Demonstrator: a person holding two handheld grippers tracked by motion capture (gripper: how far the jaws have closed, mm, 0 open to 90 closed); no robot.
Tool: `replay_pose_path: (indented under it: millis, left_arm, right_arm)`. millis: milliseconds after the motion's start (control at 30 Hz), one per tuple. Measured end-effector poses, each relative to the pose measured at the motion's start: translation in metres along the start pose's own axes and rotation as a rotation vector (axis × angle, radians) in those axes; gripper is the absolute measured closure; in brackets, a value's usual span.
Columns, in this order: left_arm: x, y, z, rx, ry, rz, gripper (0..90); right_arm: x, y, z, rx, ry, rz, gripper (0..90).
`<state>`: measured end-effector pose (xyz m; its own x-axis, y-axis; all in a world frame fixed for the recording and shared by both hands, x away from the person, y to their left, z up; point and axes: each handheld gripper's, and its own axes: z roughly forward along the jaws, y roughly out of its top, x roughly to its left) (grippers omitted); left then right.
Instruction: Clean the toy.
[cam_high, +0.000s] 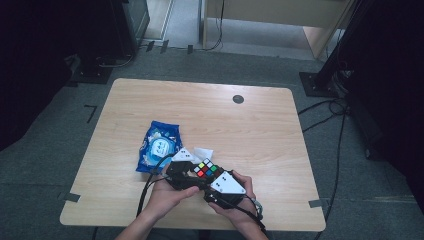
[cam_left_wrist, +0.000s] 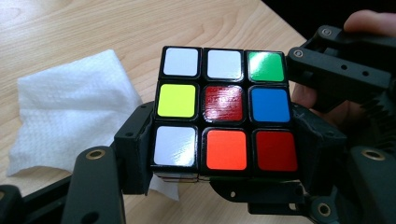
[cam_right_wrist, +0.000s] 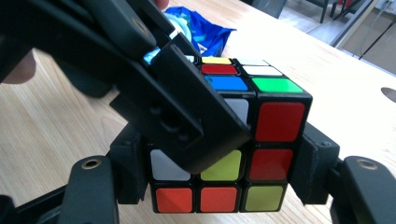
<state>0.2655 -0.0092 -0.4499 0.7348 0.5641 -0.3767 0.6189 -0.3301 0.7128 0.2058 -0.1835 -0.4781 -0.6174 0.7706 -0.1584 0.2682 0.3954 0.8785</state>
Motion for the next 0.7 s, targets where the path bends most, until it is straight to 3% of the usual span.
replay_pose_path:
  millis: [133, 267, 433, 500, 533, 567, 667, 700]
  left_arm:
    - [0.001, 0.001, -0.004, -0.031, 0.009, 0.000, 34.2]
    - [0.008, 0.003, -0.015, -0.086, -0.014, -0.024, 34.2]
    - [0.012, 0.002, -0.020, -0.108, -0.045, -0.016, 34.2]
    - [0.013, 0.001, -0.020, -0.099, -0.053, -0.007, 34.2]
    - [0.014, 0.000, -0.020, -0.102, -0.049, -0.009, 34.1]
    - [0.014, 0.000, -0.021, -0.103, -0.043, -0.009, 34.1]
    - [0.017, -0.001, -0.023, -0.121, -0.028, -0.012, 34.1]
    - [0.017, -0.001, -0.024, -0.134, -0.028, -0.011, 34.1]
  right_arm:
    - [-0.002, -0.001, 0.000, -0.008, 0.006, 0.010, 33.4]
    - [-0.004, -0.008, 0.002, 0.018, -0.003, 0.019, 33.3]
    - [-0.006, -0.010, 0.002, 0.020, 0.001, 0.030, 39.5]
    - [-0.008, -0.011, 0.000, 0.019, -0.044, 0.052, 46.4]
    - [-0.014, -0.012, -0.002, 0.019, -0.048, 0.102, 47.5]
    - [-0.014, -0.012, -0.002, 0.019, -0.048, 0.102, 47.5]
    - [-0.027, -0.014, -0.007, -0.007, -0.023, 0.201, 49.7]
    - [-0.035, -0.015, -0.011, -0.021, 0.012, 0.278, 63.6]
